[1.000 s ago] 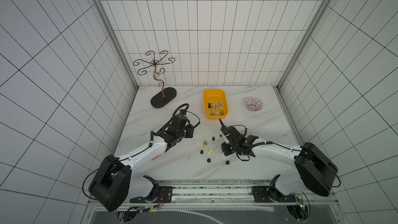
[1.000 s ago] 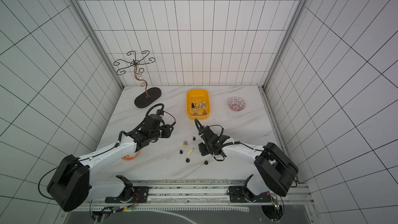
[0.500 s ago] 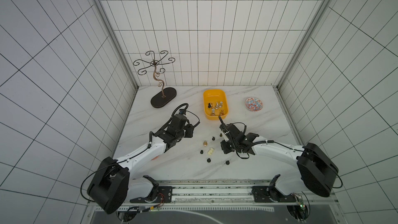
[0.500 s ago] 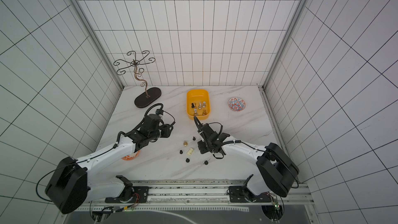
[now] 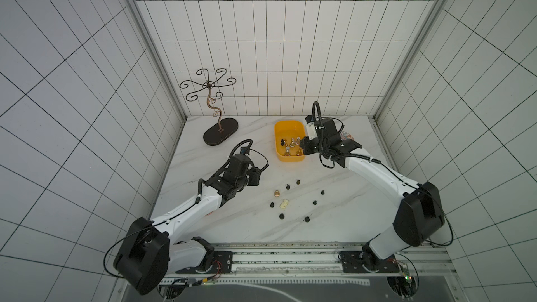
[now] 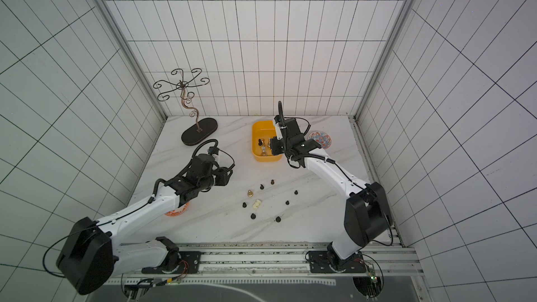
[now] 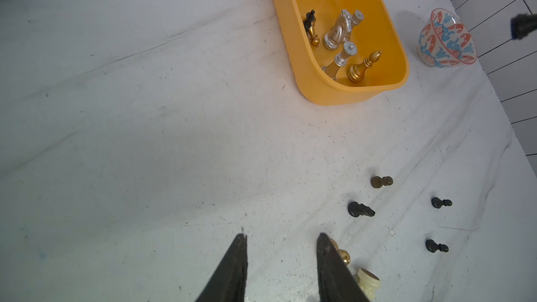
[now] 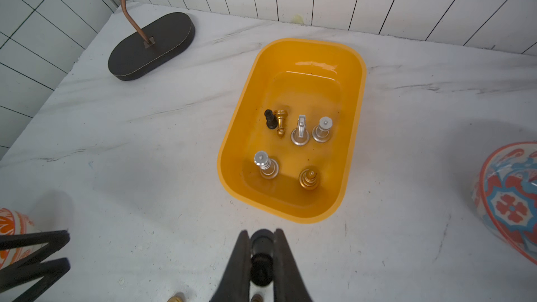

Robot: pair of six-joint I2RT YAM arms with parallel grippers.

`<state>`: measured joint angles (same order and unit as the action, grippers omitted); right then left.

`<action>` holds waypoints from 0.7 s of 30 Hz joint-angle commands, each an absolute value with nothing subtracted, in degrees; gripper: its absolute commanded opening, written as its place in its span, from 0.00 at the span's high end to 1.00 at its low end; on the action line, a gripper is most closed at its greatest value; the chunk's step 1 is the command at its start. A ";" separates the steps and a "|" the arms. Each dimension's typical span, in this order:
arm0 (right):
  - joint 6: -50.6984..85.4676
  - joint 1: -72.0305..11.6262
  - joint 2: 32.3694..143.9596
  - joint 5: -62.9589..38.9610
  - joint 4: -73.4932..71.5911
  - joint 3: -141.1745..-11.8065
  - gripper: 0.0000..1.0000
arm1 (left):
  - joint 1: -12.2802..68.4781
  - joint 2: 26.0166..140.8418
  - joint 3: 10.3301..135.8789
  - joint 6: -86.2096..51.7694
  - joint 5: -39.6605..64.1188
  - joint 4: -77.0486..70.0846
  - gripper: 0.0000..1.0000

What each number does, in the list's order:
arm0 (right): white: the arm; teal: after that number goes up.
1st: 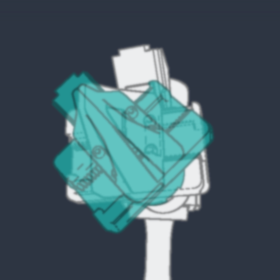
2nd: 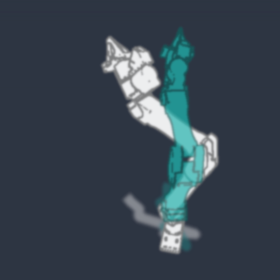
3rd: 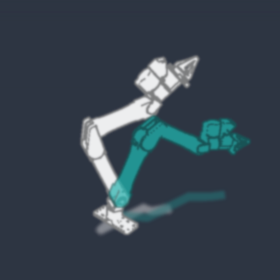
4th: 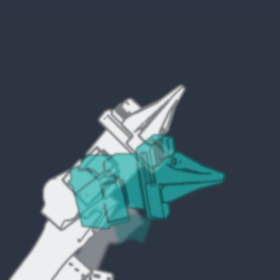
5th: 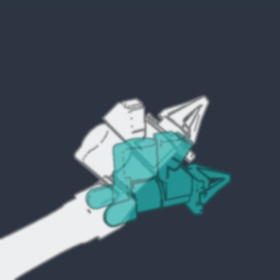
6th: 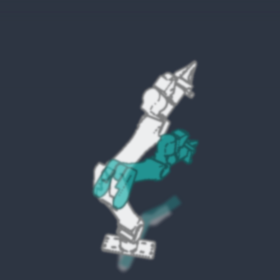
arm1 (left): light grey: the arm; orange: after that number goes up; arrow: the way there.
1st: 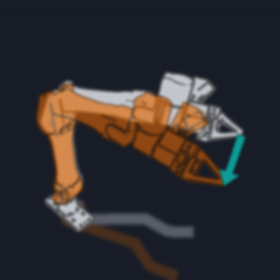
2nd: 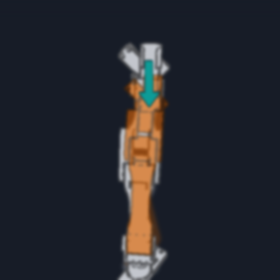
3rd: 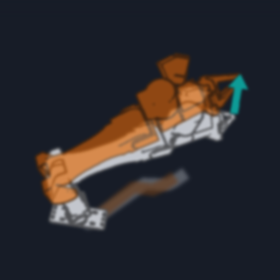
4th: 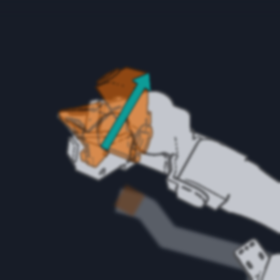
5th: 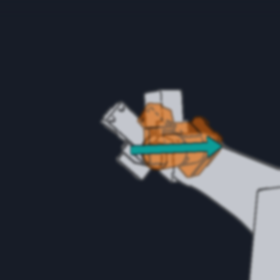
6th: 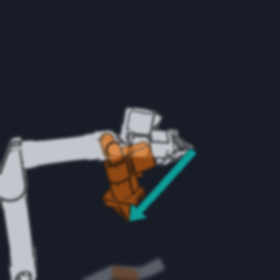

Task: Put the chess pieces into the storage box
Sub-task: Place the chess piece in the storage box.

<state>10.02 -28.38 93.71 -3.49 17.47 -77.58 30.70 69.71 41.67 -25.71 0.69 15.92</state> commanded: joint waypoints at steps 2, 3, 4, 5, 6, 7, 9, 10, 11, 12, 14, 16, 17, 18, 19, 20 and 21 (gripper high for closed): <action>5.84 -26.01 101.40 -3.16 18.31 -88.03 0.86 | 30.89 68.26 41.71 -25.64 0.14 17.96 0.61; 5.57 -25.49 103.15 -3.25 18.20 -89.69 0.86 | 30.87 68.16 41.75 -25.58 0.13 18.19 0.61; 5.32 -24.98 105.21 -3.38 18.22 -91.65 0.86 | 30.90 67.98 41.75 -25.65 0.15 18.48 0.61; 5.19 -24.56 106.83 -3.58 18.16 -93.30 0.86 | 30.94 67.87 41.75 -25.74 0.23 18.67 0.61; 5.10 -24.08 108.83 -3.69 18.19 -95.04 0.86 | 31.00 67.77 41.75 -25.87 0.31 18.87 0.61; 4.95 -23.68 110.71 -3.98 18.21 -96.85 0.86 | 31.03 67.57 41.75 -26.16 0.49 19.01 0.61; 4.76 -23.14 113.79 -4.13 18.05 -99.43 0.86 | 31.24 67.42 41.51 -26.51 0.78 19.24 0.61; 4.75 -22.95 115.14 -4.13 18.02 -100.75 0.86 | 31.35 67.27 41.33 -26.70 0.71 19.33 0.61; 4.75 -22.78 116.44 -4.13 17.99 -101.78 0.86 | 31.33 67.23 41.23 -26.87 0.59 19.42 0.61; 4.94 -22.55 117.94 -4.22 16.64 -103.05 0.86 | 31.46 67.24 41.14 -26.84 0.52 19.50 0.61; 5.23 -22.20 120.98 -4.52 16.38 -106.05 0.86 | 31.51 67.49 41.22 -26.74 0.70 19.88 0.61; 5.36 -21.97 124.07 -5.04 16.51 -109.33 0.86 | 31.55 67.84 41.70 -26.52 0.54 20.58 0.61; 5.23 -21.97 125.25 -5.25 16.52 -110.65 0.85 | 31.55 67.88 41.83 -26.51 0.47 20.69 0.61; 5.10 -21.97 126.73 -5.44 16.51 -112.23 0.85 | 31.55 67.94 41.92 -26.52 0.51 20.73 0.61; 4.93 -21.97 128.09 -5.46 16.52 -113.62 0.85 | 31.55 67.89 41.93 -26.58 0.45 20.74 0.61; 4.76 -21.90 129.13 -5.49 16.52 -114.73 0.85 | 31.57 67.93 41.93 -26.70 0.38 20.66 0.61; 4.58 -21.89 130.35 -5.33 16.76 -116.07 0.85 | 31.64 67.95 41.97 -26.75 0.40 20.65 0.61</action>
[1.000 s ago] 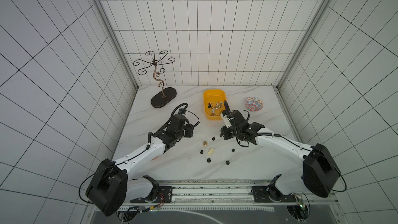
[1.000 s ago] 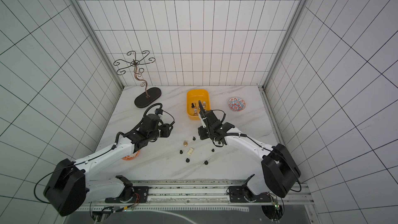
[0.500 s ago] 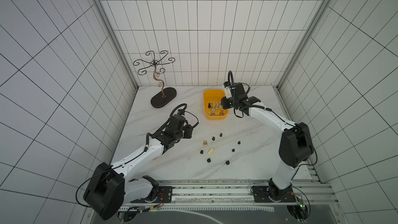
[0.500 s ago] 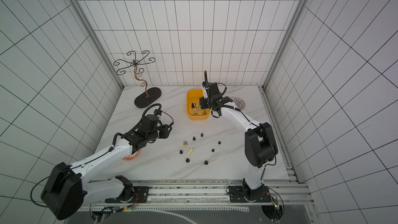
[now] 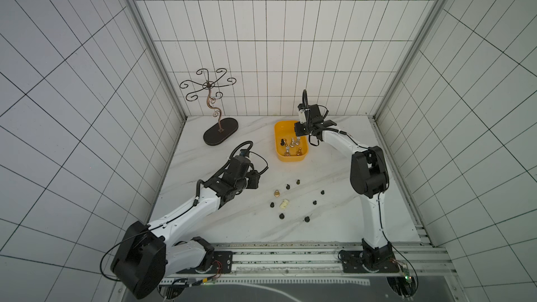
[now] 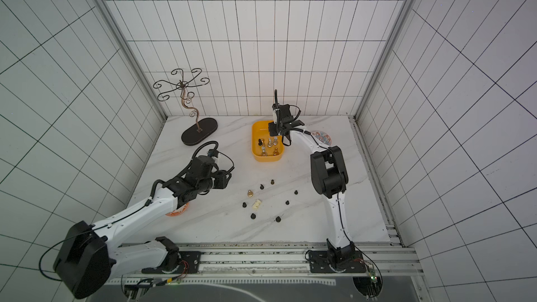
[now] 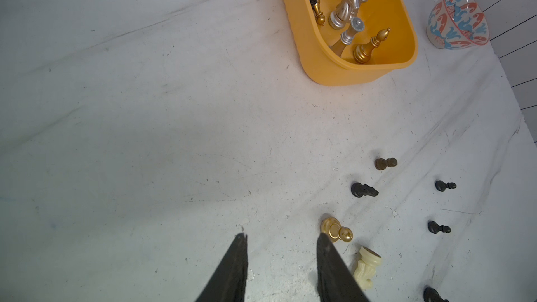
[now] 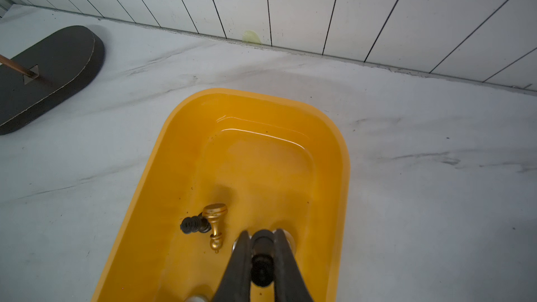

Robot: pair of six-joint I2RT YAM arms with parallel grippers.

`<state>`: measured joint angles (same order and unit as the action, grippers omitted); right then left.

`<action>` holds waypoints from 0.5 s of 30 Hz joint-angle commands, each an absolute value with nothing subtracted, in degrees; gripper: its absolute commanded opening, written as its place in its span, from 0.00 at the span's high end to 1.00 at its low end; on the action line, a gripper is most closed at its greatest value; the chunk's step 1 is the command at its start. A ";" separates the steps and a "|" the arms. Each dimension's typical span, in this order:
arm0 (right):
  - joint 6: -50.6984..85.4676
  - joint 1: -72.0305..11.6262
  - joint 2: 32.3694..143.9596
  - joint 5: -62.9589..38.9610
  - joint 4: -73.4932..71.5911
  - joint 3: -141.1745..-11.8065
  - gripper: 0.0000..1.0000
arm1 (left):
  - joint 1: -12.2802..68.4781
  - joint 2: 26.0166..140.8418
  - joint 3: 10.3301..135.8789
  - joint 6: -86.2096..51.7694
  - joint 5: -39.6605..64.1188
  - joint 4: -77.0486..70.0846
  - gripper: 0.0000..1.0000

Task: Put the chess pieces into the storage box
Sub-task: Place the chess piece in the storage box.

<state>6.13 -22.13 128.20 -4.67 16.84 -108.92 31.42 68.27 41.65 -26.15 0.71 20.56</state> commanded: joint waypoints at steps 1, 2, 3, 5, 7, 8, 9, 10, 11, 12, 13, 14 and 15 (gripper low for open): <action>4.44 -21.88 131.41 -5.07 17.02 -117.17 0.85 | 31.71 68.06 41.93 -26.87 0.44 20.70 0.61; 4.31 -21.88 132.25 -4.81 17.13 -117.93 0.85 | 31.76 68.18 41.95 -26.95 0.44 20.65 0.61; 4.14 -21.88 132.99 -4.47 17.23 -118.56 0.85 | 31.81 68.22 41.92 -27.01 0.31 20.66 0.61; 4.17 -21.80 134.07 -4.22 17.23 -118.99 0.85 | 31.95 68.35 41.86 -27.12 0.35 20.59 0.61; 4.28 -21.80 135.15 -4.22 17.12 -119.49 0.85 | 32.23 68.46 41.75 -27.32 0.28 20.43 0.61; 4.24 -21.80 135.49 -4.22 17.14 -119.60 0.84 | 32.25 68.55 41.83 -27.33 0.23 20.39 0.61; 4.25 -21.80 135.86 -4.18 17.14 -119.70 0.83 | 32.35 68.59 41.86 -27.33 0.23 20.31 0.61; 4.22 -21.82 136.18 -4.09 17.13 -119.71 0.82 | 32.47 68.67 41.94 -27.34 0.24 20.30 0.61; 4.22 -21.74 136.28 -3.97 17.11 -119.79 0.82 | 32.52 68.74 41.93 -27.33 0.18 20.30 0.61; 4.22 -21.73 136.32 -3.96 17.13 -119.75 0.81 | 32.58 68.77 42.05 -27.33 0.16 20.37 0.61; 4.22 -21.71 136.32 -3.98 17.17 -119.79 0.80 | 32.56 68.80 42.11 -27.33 0.10 20.35 0.61; 4.22 -21.71 136.25 -3.98 17.15 -119.79 0.79 | 32.58 68.77 42.10 -27.31 0.10 20.39 0.61; 4.23 -21.71 136.15 -4.04 17.14 -119.80 0.79 | 32.63 68.82 42.20 -27.25 0.12 20.41 0.61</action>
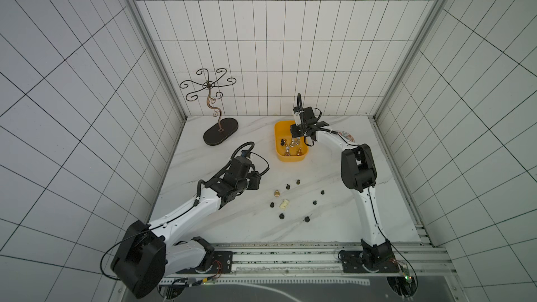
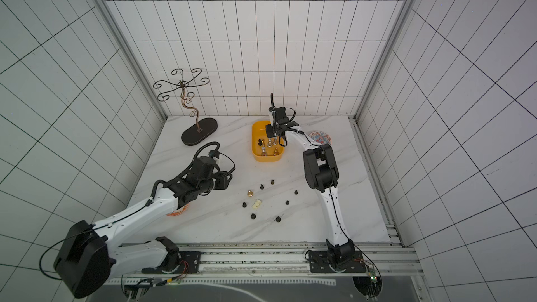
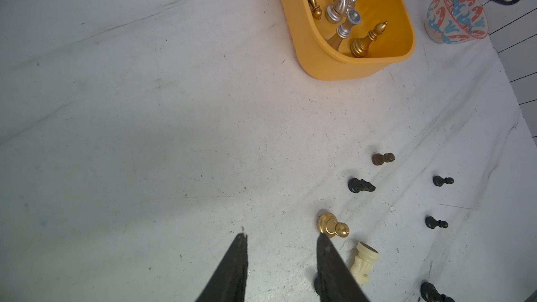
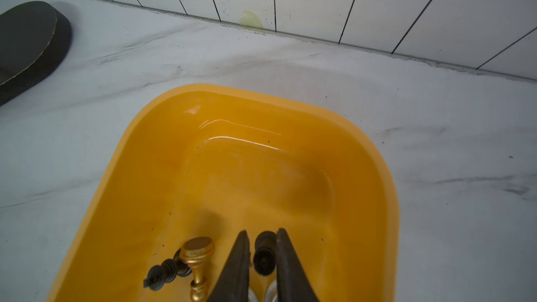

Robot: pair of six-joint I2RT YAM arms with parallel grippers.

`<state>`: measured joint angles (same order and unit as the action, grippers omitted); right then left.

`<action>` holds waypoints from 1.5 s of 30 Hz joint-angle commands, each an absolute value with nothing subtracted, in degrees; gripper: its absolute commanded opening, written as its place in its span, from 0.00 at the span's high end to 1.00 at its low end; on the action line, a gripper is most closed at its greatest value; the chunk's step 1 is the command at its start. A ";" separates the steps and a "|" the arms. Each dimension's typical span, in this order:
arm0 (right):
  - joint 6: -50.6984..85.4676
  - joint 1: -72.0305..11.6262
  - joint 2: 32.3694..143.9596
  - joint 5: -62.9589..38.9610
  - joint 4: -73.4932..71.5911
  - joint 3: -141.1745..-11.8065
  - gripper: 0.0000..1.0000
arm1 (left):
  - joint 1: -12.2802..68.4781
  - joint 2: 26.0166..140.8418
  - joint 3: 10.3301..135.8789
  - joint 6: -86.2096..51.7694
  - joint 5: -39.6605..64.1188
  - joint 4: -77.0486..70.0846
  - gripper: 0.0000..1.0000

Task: Put the chess pieces into the storage box
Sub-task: Place the chess piece in the storage box.

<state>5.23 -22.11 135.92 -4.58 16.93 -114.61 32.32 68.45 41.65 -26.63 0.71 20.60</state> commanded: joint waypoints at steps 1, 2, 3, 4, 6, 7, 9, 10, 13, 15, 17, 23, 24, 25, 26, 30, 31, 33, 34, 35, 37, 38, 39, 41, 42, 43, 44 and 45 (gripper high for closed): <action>4.22 -21.71 136.06 -4.04 17.06 -119.88 0.78 | 32.68 68.82 42.24 -27.33 0.04 20.39 0.61; 4.15 -21.71 135.91 -4.04 17.11 -120.01 0.77 | 32.67 68.77 42.19 -27.33 0.02 20.39 0.61; 4.13 -21.71 135.75 -4.02 17.13 -120.03 0.76 | 32.73 68.77 42.25 -27.33 0.00 20.39 0.61; 4.04 -21.71 135.58 -4.04 17.14 -120.06 0.76 | 32.81 68.71 42.20 -27.33 -0.04 20.39 0.61; 3.78 -21.70 135.13 -3.91 17.22 -120.06 0.75 | 32.96 68.55 42.11 -27.50 -0.17 20.47 0.61; 3.78 -21.70 134.73 -3.87 17.22 -119.93 0.75 | 33.11 68.47 42.02 -27.50 -0.20 20.48 0.61; 3.78 -21.73 133.88 -4.05 17.22 -119.56 0.75 | 33.26 68.38 41.97 -27.60 -0.43 20.42 0.61; 3.70 -21.77 133.32 -4.04 17.16 -119.37 0.75 | 33.31 68.40 41.94 -27.60 -0.36 20.41 0.61; 3.67 -21.70 131.66 -4.00 17.18 -118.73 0.75 | 33.52 68.55 41.93 -27.50 -0.54 20.42 0.61; 3.77 -21.75 130.39 -4.11 17.08 -118.10 0.75 | 33.66 68.61 41.93 -27.52 -0.64 20.39 0.61; 4.03 -21.72 128.89 -4.22 16.95 -117.11 0.75 | 33.66 68.69 41.99 -27.54 -0.67 20.48 0.61; 4.98 -21.69 119.27 -3.79 13.44 -106.16 0.74 | 33.74 69.57 43.36 -27.15 -0.28 22.24 0.61; 5.19 -21.72 116.55 -3.99 11.96 -102.53 0.74 | 33.75 69.78 43.65 -27.08 -0.50 22.56 0.61; 5.42 -21.71 114.59 -4.10 11.18 -99.85 0.74 | 33.82 70.00 43.81 -26.92 -0.68 22.88 0.61; 5.77 -21.66 112.15 -4.24 10.54 -97.10 0.74 | 33.79 70.19 44.02 -26.91 -0.95 23.30 0.61; 6.59 -21.69 103.44 -4.47 8.48 -86.28 0.74 | 34.32 70.62 44.55 -26.80 -2.25 24.47 0.61; 6.92 -21.67 101.07 -4.47 7.98 -83.42 0.74 | 34.36 70.66 44.66 -26.72 -2.76 24.68 0.61; 7.77 -21.68 97.18 -5.02 7.53 -78.92 0.73 | 34.69 70.71 44.81 -26.80 -3.16 24.94 0.61; 8.21 -21.75 95.24 -5.42 7.43 -76.70 0.73 | 34.80 70.90 44.92 -26.83 -3.17 25.03 0.61; 8.81 -21.71 93.67 -5.61 7.24 -74.57 0.73 | 34.99 71.05 45.08 -26.81 -3.29 25.09 0.61; 10.11 -21.71 89.89 -6.48 6.15 -69.64 0.73 | 35.51 71.80 45.71 -26.86 -3.32 25.44 0.61; 10.63 -21.76 88.44 -6.88 5.70 -67.45 0.73 | 35.79 72.26 45.99 -26.83 -3.39 25.65 0.61; 11.05 -21.80 86.70 -7.24 5.33 -65.09 0.73 | 36.04 72.72 46.29 -26.80 -3.58 25.83 0.61; 11.34 -21.96 83.97 -7.47 5.02 -61.11 0.73 | 36.70 73.61 46.83 -26.78 -3.77 26.03 0.61; 11.42 -22.05 82.49 -7.39 5.16 -59.14 0.73 | 37.02 74.00 47.06 -26.84 -3.88 26.01 0.61; 11.46 -22.07 81.04 -7.13 5.23 -57.30 0.73 | 37.30 74.45 47.24 -26.85 -3.94 25.95 0.61; 11.56 -22.06 79.87 -7.00 5.27 -55.64 0.73 | 37.50 74.72 47.36 -26.83 -3.94 25.86 0.61; 11.76 -22.06 78.49 -6.86 5.32 -53.94 0.73 | 37.81 75.09 47.37 -26.93 -4.03 25.84 0.61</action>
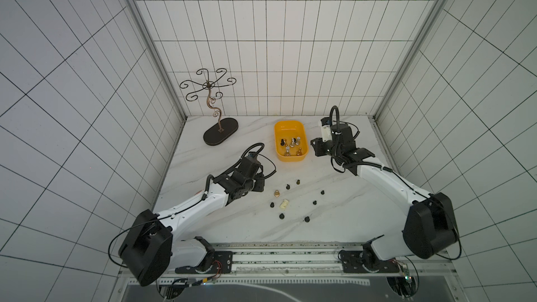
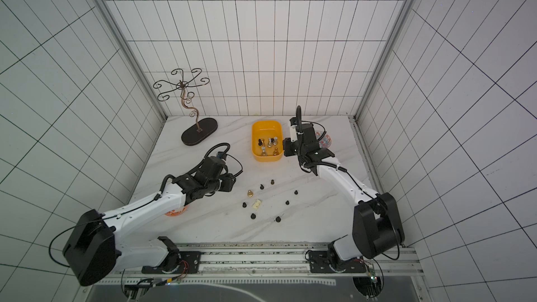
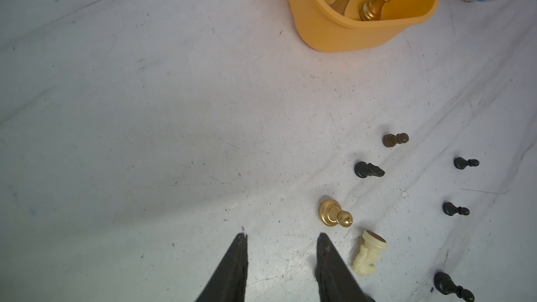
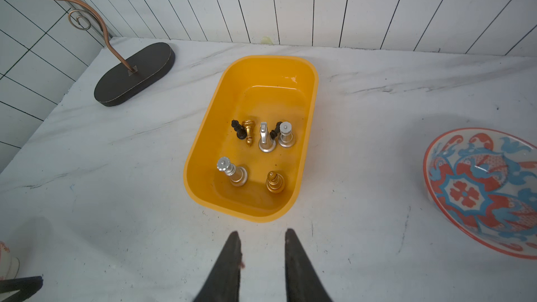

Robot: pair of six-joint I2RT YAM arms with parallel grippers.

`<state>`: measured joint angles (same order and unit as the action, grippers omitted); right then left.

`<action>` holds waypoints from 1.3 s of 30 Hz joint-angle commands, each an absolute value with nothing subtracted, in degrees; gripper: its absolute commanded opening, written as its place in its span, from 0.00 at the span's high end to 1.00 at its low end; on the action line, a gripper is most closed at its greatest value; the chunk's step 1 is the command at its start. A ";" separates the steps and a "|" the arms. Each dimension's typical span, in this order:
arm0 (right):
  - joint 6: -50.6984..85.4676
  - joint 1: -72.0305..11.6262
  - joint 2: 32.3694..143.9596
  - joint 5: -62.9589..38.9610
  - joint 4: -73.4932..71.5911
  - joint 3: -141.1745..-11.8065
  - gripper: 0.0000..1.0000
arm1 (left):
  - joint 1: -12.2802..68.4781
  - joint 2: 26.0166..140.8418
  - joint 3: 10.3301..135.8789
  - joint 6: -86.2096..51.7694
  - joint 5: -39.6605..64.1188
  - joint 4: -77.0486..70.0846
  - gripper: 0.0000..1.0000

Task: Put the chess pieces into the storage box
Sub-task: Place the chess piece in the storage box, then pick up the chess piece at the center of the board.

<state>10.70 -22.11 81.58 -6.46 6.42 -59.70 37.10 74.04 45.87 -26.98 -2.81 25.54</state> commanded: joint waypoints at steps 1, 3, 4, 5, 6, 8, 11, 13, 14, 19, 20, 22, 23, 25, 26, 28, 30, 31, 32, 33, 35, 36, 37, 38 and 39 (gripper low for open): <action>12.02 -22.10 77.27 -6.81 5.41 -52.38 0.73 | 38.11 75.28 47.38 -26.88 -4.12 25.74 0.61; 12.69 -22.15 75.15 -6.86 5.54 -49.73 0.73 | 38.52 75.65 47.29 -26.76 -4.47 25.66 0.61; 12.95 -22.15 74.13 -6.92 5.73 -48.44 0.73 | 38.75 75.84 47.12 -26.77 -4.65 25.66 0.61; 13.25 -22.15 73.11 -6.86 5.94 -47.28 0.72 | 38.83 75.97 46.96 -26.82 -4.71 25.58 0.61; 13.50 -22.21 72.27 -6.77 6.21 -46.28 0.72 | 38.97 76.02 46.85 -26.96 -4.75 25.56 0.61; 14.26 -22.24 70.34 -6.44 6.77 -43.85 0.72 | 39.42 76.03 46.60 -26.99 -4.83 25.40 0.61; 15.70 -22.31 67.80 -6.50 7.12 -40.19 0.72 | 40.02 76.16 46.27 -27.11 -5.10 24.98 0.61; 16.32 -22.65 66.69 -6.58 7.36 -38.43 0.72 | 40.37 76.48 46.15 -27.08 -5.16 24.84 0.61; 16.48 -22.82 66.18 -6.50 7.74 -37.64 0.72 | 40.58 76.84 46.14 -27.11 -5.18 24.79 0.61; 17.61 -23.46 64.68 -6.48 9.26 -34.76 0.71 | 41.83 77.39 46.14 -26.95 -5.75 25.35 0.61; 17.98 -23.60 64.23 -6.50 9.24 -34.19 0.71 | 42.04 77.43 46.15 -26.97 -5.97 25.69 0.61; 18.66 -23.81 63.05 -6.74 9.25 -32.87 0.71 | 42.86 77.52 46.34 -26.78 -6.78 26.64 0.61; 18.92 -23.94 62.38 -6.91 9.23 -32.17 0.71 | 43.33 77.44 46.32 -26.87 -7.52 27.16 0.61; 19.01 -23.95 61.67 -7.37 9.28 -31.00 0.71 | 44.32 76.94 45.90 -27.23 -8.52 27.55 0.61; 18.91 -23.92 61.51 -7.62 9.38 -30.56 0.71 | 44.76 76.60 45.53 -27.62 -8.81 27.47 0.61; 18.51 -23.99 61.76 -7.82 10.08 -30.06 0.70 | 45.35 76.30 44.67 -28.05 -8.58 26.83 0.61; 18.26 -24.02 62.17 -7.90 10.63 -29.71 0.70 | 45.76 76.70 43.89 -28.37 -8.18 25.92 0.61; 18.28 -23.99 62.22 -7.95 10.73 -29.54 0.70 | 45.92 77.15 43.64 -28.30 -7.72 25.32 0.61; 18.41 -24.08 62.35 -8.07 10.75 -29.41 0.70 | 46.04 77.65 43.51 -28.26 -7.30 24.78 0.61; 18.62 -24.08 62.40 -8.21 10.64 -29.28 0.70 | 46.13 78.24 43.60 -28.15 -7.01 24.41 0.61; 18.97 -24.15 62.45 -8.40 10.42 -29.18 0.70 | 46.39 79.38 44.05 -27.80 -6.56 23.49 0.60; 19.05 -24.21 62.58 -8.36 10.40 -29.18 0.70 | 46.55 79.85 44.25 -27.62 -6.44 23.11 0.60; 19.07 -24.26 62.73 -8.35 10.37 -29.26 0.70 | 46.58 80.34 44.55 -27.38 -6.28 22.56 0.58; 19.00 -24.26 62.94 -8.27 10.41 -29.26 0.70 | 46.67 80.87 44.86 -27.10 -5.93 21.93 0.57; 18.99 -24.33 63.17 -8.22 10.37 -29.35 0.70 | 46.69 81.33 45.14 -26.75 -5.61 21.35 0.57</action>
<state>18.22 -23.53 62.57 -7.86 10.02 -31.86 46.28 80.29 44.05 -27.16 -6.31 24.49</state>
